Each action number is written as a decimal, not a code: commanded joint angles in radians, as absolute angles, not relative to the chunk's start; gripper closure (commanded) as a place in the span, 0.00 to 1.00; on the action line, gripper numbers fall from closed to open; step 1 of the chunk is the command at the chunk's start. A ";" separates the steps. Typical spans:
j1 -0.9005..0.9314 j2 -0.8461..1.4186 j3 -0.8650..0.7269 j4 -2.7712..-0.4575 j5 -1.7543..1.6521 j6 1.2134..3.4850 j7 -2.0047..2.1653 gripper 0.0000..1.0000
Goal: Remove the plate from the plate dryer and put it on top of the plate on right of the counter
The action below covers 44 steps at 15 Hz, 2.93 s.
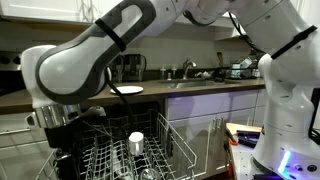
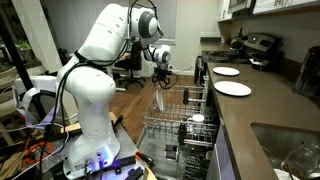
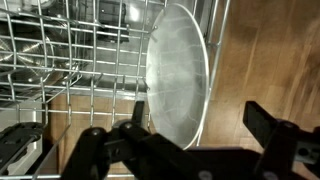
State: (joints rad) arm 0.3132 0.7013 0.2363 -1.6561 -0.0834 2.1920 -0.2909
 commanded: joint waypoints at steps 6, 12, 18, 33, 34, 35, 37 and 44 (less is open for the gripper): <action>0.331 0.760 0.231 -1.644 -0.104 2.298 -0.239 0.12; 0.327 0.774 0.235 -1.645 -0.100 2.312 -0.245 0.44; 0.304 0.771 0.256 -1.663 -0.081 2.327 -0.279 0.91; 0.131 0.523 0.348 -2.005 0.043 2.470 -0.354 0.92; 0.125 0.495 0.350 -2.028 0.051 2.472 -0.356 0.92; 0.121 0.474 0.352 -2.045 0.059 2.472 -0.360 0.92; 0.122 0.448 0.349 -2.059 0.070 2.461 -0.366 0.92; 0.144 0.459 0.341 -2.036 0.072 2.460 -0.368 0.36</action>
State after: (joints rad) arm 0.1463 0.4615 0.3348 -2.0293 0.0486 2.4424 -0.3257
